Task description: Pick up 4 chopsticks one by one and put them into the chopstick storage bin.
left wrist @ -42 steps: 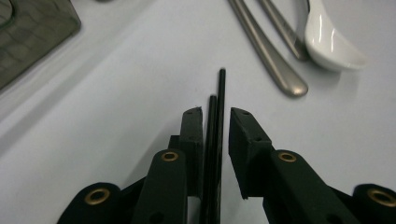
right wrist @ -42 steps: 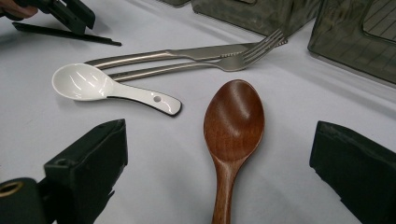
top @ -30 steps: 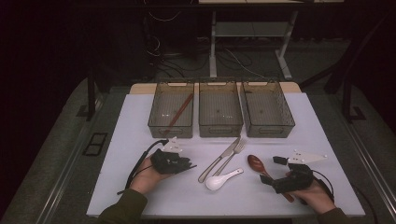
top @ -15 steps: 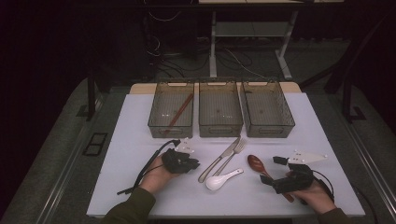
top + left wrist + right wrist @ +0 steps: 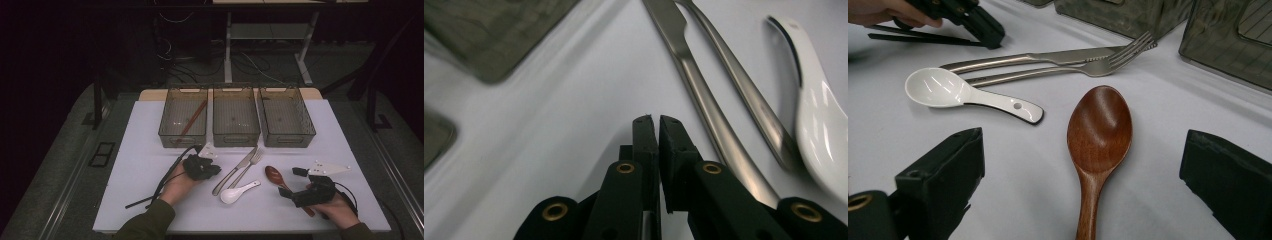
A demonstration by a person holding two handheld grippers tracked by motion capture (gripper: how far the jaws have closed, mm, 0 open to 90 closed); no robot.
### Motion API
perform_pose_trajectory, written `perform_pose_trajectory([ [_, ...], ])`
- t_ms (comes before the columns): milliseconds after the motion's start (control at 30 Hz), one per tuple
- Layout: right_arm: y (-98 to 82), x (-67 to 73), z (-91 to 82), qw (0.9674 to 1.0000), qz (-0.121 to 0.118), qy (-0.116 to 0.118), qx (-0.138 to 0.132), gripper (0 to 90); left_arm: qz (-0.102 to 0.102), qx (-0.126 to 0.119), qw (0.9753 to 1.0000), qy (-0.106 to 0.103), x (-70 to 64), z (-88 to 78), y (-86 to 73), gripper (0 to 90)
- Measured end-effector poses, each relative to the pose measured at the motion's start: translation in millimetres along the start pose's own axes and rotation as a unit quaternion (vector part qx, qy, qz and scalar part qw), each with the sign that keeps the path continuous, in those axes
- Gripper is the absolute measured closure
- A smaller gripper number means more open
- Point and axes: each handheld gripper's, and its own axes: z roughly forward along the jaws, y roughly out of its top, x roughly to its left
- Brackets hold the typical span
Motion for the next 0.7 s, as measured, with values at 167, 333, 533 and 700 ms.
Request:
perform_pose_trajectory([
  [167, -0.1, -0.2, -0.5, 1.0000, -0.001, 0.001, -0.001, 4.0, -0.011, -0.006, 0.9999, -0.002, 1.6, 10.8, 10.5, 85.1],
  [333, -0.1, 0.5, -1.0, 1.0000, 0.000, 0.002, -0.001, 4.0, -0.014, -0.008, 0.9999, -0.002, 1.9, 7.9, 10.7, 77.1],
  [533, -0.1, 0.5, -1.7, 1.0000, 0.000, 0.002, -0.002, 4.0, -0.019, -0.024, 0.9995, 0.000, 2.5, -17.4, 0.0, 70.5],
  [700, 0.0, 0.7, -2.0, 1.0000, -0.001, 0.002, -0.003, 4.0, -0.026, -0.028, 0.9993, 0.005, 2.9, -40.7, -16.3, 67.4],
])
